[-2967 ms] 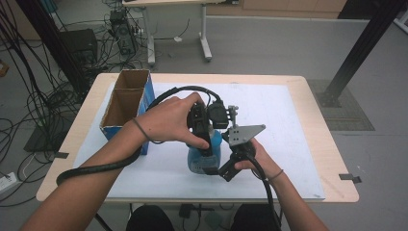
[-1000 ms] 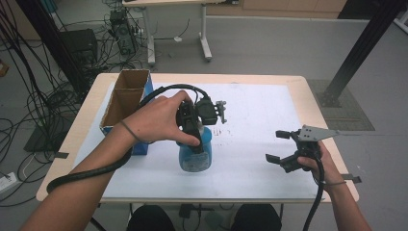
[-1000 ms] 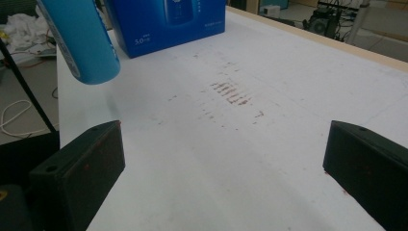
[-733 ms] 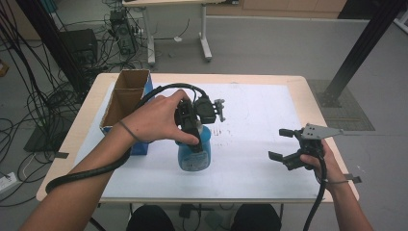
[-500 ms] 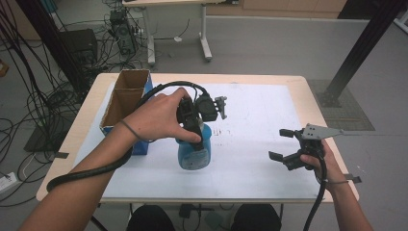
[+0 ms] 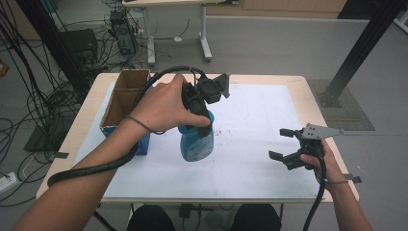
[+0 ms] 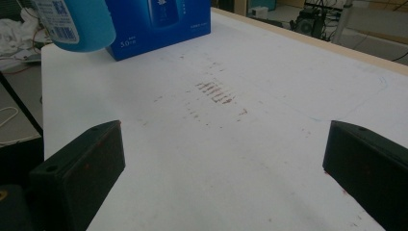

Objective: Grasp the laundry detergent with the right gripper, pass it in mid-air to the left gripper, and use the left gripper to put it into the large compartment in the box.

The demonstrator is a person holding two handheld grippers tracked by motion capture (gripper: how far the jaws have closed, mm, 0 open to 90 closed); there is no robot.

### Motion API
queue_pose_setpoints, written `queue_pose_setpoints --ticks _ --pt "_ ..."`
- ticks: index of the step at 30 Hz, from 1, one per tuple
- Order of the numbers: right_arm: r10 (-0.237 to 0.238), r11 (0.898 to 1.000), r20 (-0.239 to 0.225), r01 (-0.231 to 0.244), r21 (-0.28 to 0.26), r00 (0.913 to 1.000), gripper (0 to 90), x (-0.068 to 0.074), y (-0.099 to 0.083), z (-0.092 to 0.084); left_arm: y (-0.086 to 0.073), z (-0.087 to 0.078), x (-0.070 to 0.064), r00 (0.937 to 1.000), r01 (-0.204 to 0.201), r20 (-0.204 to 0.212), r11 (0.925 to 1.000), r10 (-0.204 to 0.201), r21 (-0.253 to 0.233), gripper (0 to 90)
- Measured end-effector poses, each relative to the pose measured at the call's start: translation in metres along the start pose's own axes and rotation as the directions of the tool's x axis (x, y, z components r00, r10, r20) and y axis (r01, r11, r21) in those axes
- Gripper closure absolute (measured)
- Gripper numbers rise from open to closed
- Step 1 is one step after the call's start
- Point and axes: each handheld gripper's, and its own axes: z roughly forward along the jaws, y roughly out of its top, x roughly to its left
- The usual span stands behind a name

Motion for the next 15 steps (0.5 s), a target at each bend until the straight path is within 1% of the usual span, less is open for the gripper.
queue_pose_setpoints --ticks 1,2,3,5,6,8,9,10,12,13,14,15 --pt "0.0 1.0 0.0 0.0 0.0 1.0 1.1 0.0 0.0 0.0 0.0 0.0 0.0 1.0 0.0 0.0 1.0 0.0 0.0 37.0" --pt "0.0 1.0 0.003 0.0 -0.001 1.0 1.0 0.0 0.001 -0.001 0.004 -0.004 -0.001 0.9993 0.035 -0.015 0.9994 -0.035 0.003 37.0" --pt "0.0 1.0 0.003 0.0 -0.001 1.0 1.0 0.0 0.001 -0.001 0.004 -0.004 -0.001 0.9993 0.035 -0.015 0.9994 -0.035 0.003 37.0" --pt "-0.002 1.0 0.007 0.002 0.003 1.0 1.2 0.001 0.002 -0.001 0.008 -0.007 0.0 0.9959 0.088 -0.023 0.9962 -0.088 0.001 37.0" --pt "-0.001 1.0 0.006 0.001 0.001 1.0 1.3 0.001 0.002 -0.001 0.01 -0.008 0.002 0.9905 0.136 -0.023 0.9907 -0.136 0.001 37.0" --pt "-0.004 1.0 0.01 0.004 0.006 0.9999 1.3 0.002 0.003 0.0 0.013 -0.01 0.003 0.9861 0.164 -0.026 0.9864 -0.164 0.002 37.1" --pt "-0.004 1.0 0.008 0.004 0.007 1.0 1.3 0.002 0.003 0.0 0.016 -0.012 0.004 0.9818 0.188 -0.031 0.9822 -0.188 0.005 37.1" --pt "-0.003 1.0 0.011 0.003 0.006 0.9999 1.3 0.002 0.004 0.0 0.018 -0.013 0.005 0.9791 0.201 -0.032 0.9796 -0.201 0.007 37.1" --pt "-0.002 1.0 0.013 0.002 0.008 0.9999 1.3 0.002 0.005 0.001 0.021 -0.014 0.006 0.9764 0.214 -0.033 0.9768 -0.213 0.01 37.1" --pt "-0.003 1.0 0.013 0.002 0.009 0.9999 1.3 0.003 0.006 0.001 0.023 -0.014 0.008 0.9721 0.233 -0.032 0.9725 -0.232 0.013 37.1" --pt "-0.004 1.0 0.013 0.004 0.01 0.9999 1.3 0.003 0.007 0.001 0.025 -0.014 0.009 0.9694 0.244 -0.035 0.9696 -0.243 0.018 37.1" --pt "-0.007 1.0 0.014 0.007 0.012 0.9999 1.4 0.003 0.009 0.001 0.026 -0.014 0.009 0.9699 0.241 -0.036 0.9702 -0.241 0.02 37.1"
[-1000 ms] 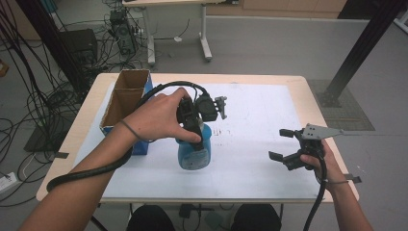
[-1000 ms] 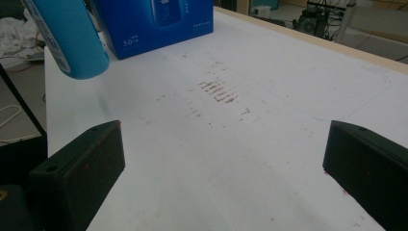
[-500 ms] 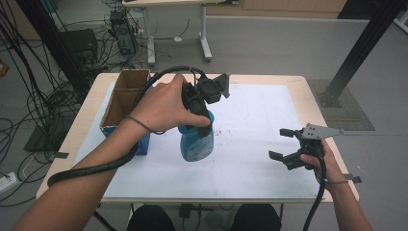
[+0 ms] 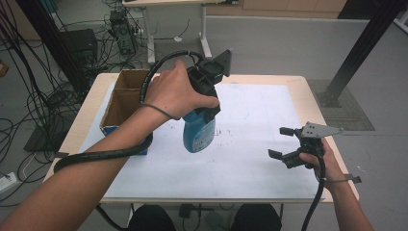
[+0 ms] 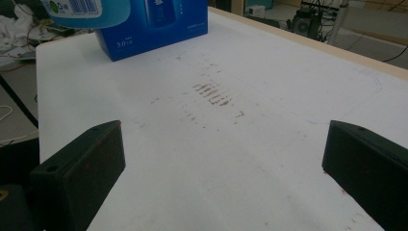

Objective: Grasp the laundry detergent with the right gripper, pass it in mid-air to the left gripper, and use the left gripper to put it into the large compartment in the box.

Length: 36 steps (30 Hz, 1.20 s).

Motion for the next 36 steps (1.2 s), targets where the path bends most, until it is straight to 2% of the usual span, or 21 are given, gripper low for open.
queue_pose_setpoints --ticks 6,9,12,15,16,22,24,25,26,27,29,30,34,36 --pt "-0.006 1.0 0.013 0.006 -0.003 0.9999 1.4 0.002 0.005 0.0 0.004 -0.001 0.009 0.9983 0.059 -0.001 0.9983 -0.059 -0.007 37.1" --pt "-0.006 1.0 0.014 0.006 -0.003 0.9999 1.4 0.002 0.007 0.0 0.003 -0.003 0.012 0.9972 0.075 -0.002 0.997 -0.075 -0.017 37.1" --pt "-0.006 1.0 0.019 0.006 -0.01 0.9998 1.4 0.003 0.008 -0.001 0.004 -0.009 0.016 0.995 0.099 -0.007 0.9947 -0.1 -0.027 37.1" --pt "-0.007 1.0 0.021 0.007 -0.009 0.9998 1.4 0.003 0.008 -0.001 0.005 -0.014 0.021 0.9923 0.124 -0.003 0.9918 -0.124 -0.034 37.1" --pt "-0.004 1.0 0.022 0.005 -0.009 0.9997 1.4 0.004 0.008 -0.001 0.005 -0.019 0.026 0.9898 0.142 0.002 0.9891 -0.142 -0.039 37.1" --pt "-0.001 1.0 0.03 0.001 -0.013 0.9996 1.5 0.004 0.008 -0.004 0.008 -0.032 0.034 0.9834 0.181 -0.006 0.9826 -0.181 -0.043 37.2" --pt "0.0 1.0 0.035 0.0 -0.015 0.9994 1.4 0.004 0.008 -0.006 0.009 -0.037 0.038 0.9782 0.207 -0.009 0.9769 -0.208 -0.053 37.1" --pt "0.0 1.0 0.036 0.0 -0.017 0.9993 1.4 0.004 0.008 -0.007 0.009 -0.039 0.04 0.9774 0.21 -0.01 0.9763 -0.211 -0.051 37.1" --pt "-0.002 1.0 0.04 0.002 -0.018 0.9992 1.4 0.004 0.008 -0.008 0.009 -0.044 0.045 0.9733 0.229 -0.01 0.972 -0.229 -0.055 37.1" --pt "-0.002 1.0 0.04 0.002 -0.018 0.9992 1.4 0.004 0.008 -0.008 0.009 -0.044 0.045 0.9733 0.229 -0.01 0.972 -0.229 -0.055 37.1" --pt "-0.001 1.0 0.044 0.002 -0.02 0.999 1.4 0.005 0.008 -0.009 0.009 -0.048 0.05 0.9688 0.247 -0.007 0.9672 -0.248 -0.061 37.1" --pt "0.0 1.0 0.044 0.001 -0.022 0.999 1.4 0.004 0.008 -0.01 0.008 -0.052 0.057 0.9646 0.263 -0.002 0.9627 -0.264 -0.062 37.1" --pt "0.002 1.0 0.046 -0.001 -0.02 0.999 1.4 0.004 0.008 -0.01 0.007 -0.059 0.068 0.9505 0.31 -0.002 0.9481 -0.311 -0.072 37.1" --pt "0.002 1.0 0.047 -0.001 -0.021 0.9989 1.5 0.004 0.007 -0.01 0.006 -0.062 0.072 0.9454 0.325 -0.004 0.9431 -0.326 -0.071 37.1"
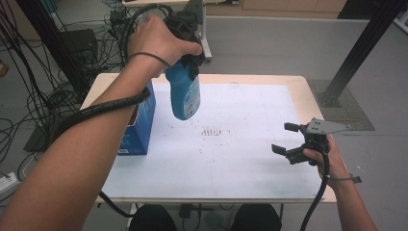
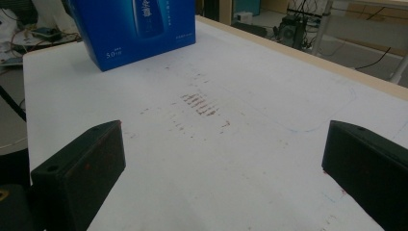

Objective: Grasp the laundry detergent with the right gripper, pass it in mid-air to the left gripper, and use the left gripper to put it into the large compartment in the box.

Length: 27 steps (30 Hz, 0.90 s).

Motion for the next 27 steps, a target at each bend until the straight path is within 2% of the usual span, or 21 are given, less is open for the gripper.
queue_pose_setpoints --ticks 3,4,7,8,9,13,16,20,21,22,23,26,27 --pt "0.002 1.0 0.0 -0.002 0.0 1.0 1.5 0.0 0.0 -0.001 0.001 -0.004 0.006 0.9998 0.019 -0.008 0.9998 -0.019 -0.001 37.2" --pt "0.003 1.0 0.003 -0.003 0.0 1.0 1.5 -0.001 -0.001 -0.002 0.002 -0.007 0.014 0.9987 0.049 -0.011 0.9988 -0.049 -0.004 37.1" --pt "0.003 1.0 0.007 -0.003 -0.002 1.0 1.5 -0.001 -0.001 -0.003 0.002 -0.01 0.025 0.9964 0.084 -0.014 0.9965 -0.084 -0.005 37.2" --pt "0.005 1.0 0.007 -0.005 -0.004 1.0 1.5 -0.001 -0.001 -0.003 0.002 -0.012 0.032 0.9938 0.11 -0.011 0.9939 -0.11 -0.008 37.2" --pt "0.005 1.0 0.012 -0.005 -0.004 0.9999 1.5 -0.001 -0.001 -0.004 0.002 -0.013 0.037 0.9929 0.119 -0.005 0.9929 -0.119 -0.007 37.2" --pt "0.008 1.0 0.016 -0.008 -0.001 0.9998 1.6 -0.002 -0.002 -0.006 -0.002 -0.016 0.064 0.9828 0.184 0.013 0.9829 -0.184 -0.004 37.2" --pt "0.009 1.0 0.017 -0.009 -0.002 0.9998 1.6 -0.001 -0.003 -0.006 -0.007 -0.02 0.081 0.9721 0.234 0.011 0.9721 -0.234 -0.005 37.2" --pt "0.009 1.0 0.018 -0.009 -0.006 0.9998 1.6 -0.001 -0.003 -0.007 -0.017 -0.027 0.107 0.9505 0.311 0.011 0.9504 -0.311 -0.015 37.2" --pt "0.012 1.0 0.02 -0.012 -0.007 0.9997 1.6 -0.001 -0.003 -0.008 -0.019 -0.028 0.11 0.9471 0.321 0.01 0.9469 -0.321 -0.017 37.2" --pt "0.011 1.0 0.023 -0.011 -0.007 0.9997 1.6 -0.001 -0.003 -0.008 -0.022 -0.029 0.117 0.9402 0.341 0.006 0.94 -0.341 -0.018 37.2" --pt "0.011 1.0 0.023 -0.011 -0.007 0.9997 1.6 -0.001 -0.003 -0.008 -0.022 -0.029 0.117 0.9402 0.341 0.006 0.94 -0.341 -0.018 37.2" --pt "0.011 1.0 0.024 -0.011 -0.011 0.9997 1.6 -0.001 -0.003 -0.01 -0.029 -0.031 0.132 0.9219 0.387 -0.002 0.9217 -0.387 -0.019 37.2" --pt "0.011 1.0 0.024 -0.011 -0.01 0.9996 1.6 -0.001 -0.003 -0.01 -0.03 -0.031 0.133 0.9199 0.392 -0.008 0.9198 -0.392 -0.019 37.2"
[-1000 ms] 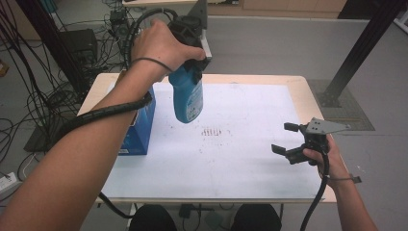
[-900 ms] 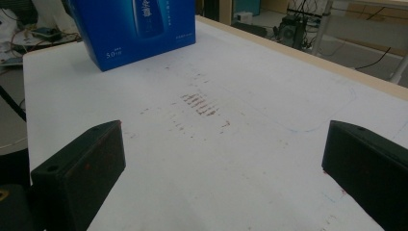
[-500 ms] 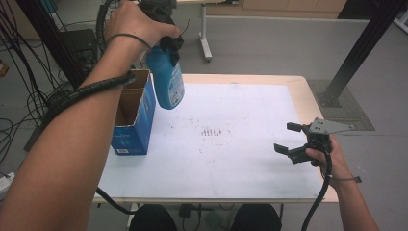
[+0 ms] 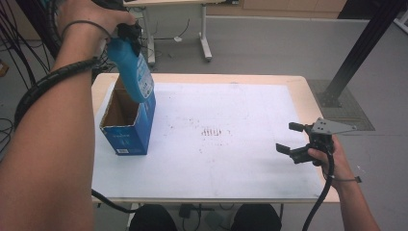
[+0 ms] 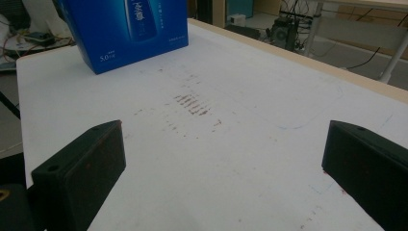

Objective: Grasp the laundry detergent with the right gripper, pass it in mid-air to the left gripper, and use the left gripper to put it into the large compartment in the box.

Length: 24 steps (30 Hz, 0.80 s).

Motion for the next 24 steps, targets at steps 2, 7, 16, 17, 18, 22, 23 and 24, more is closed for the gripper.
queue_pose_setpoints --ticks 2,7,16,17,18,22,23,24 --pt "-0.001 1.0 0.002 0.001 0.001 1.0 1.6 0.0004 0.0002 -0.0001 -0.0001 -0.0015 0.0015 0.9998 0.005 -0.017 1.0 -0.005 -0.001 37.2" --pt "0.003 1.0 0.006 -0.003 0.003 1.0 1.6 -0.0004 -0.0007 -0.0008 -0.0012 -0.0022 0.0035 0.9966 0.017 -0.081 0.9998 -0.018 -0.012 37.2" --pt "0.005 1.0 0.008 -0.005 0.005 1.0 1.6 0.0013 -0.0009 -0.0018 0.001 -0.0003 0.0024 0.9906 0.026 -0.134 0.9996 -0.026 -0.007 37.3" --pt "0.004 1.0 0.009 -0.004 0.007 1.0 1.6 0.0016 -0.0007 -0.0018 0.0011 -0.0002 0.0033 0.9906 0.026 -0.134 0.9996 -0.027 -0.008 37.3" --pt "0.003 1.0 0.011 -0.003 0.008 0.9999 1.6 0.0023 -0.0004 -0.0018 0.0011 -0.0002 0.0033 0.9906 0.026 -0.134 0.9996 -0.027 -0.008 37.3" --pt "0.001 1.0 0.008 -0.002 0.007 1.0 1.6 0.0029 -0.0001 -0.0016 0.002 0.004 0.005 0.9918 0.027 -0.125 0.9996 -0.027 -0.005 37.3" --pt "0.003 1.0 0.009 -0.003 0.007 1.0 1.6 0.0029 -0.0001 -0.0014 0.0023 0.0056 0.0051 0.9917 0.029 -0.125 0.9996 -0.029 -0.004 37.3" --pt "0.001 1.0 0.008 -0.001 0.008 1.0 1.6 0.003 0.0002 -0.0011 0.0023 0.0064 0.0054 0.9918 0.025 -0.125 0.9997 -0.025 -0.004 37.3"
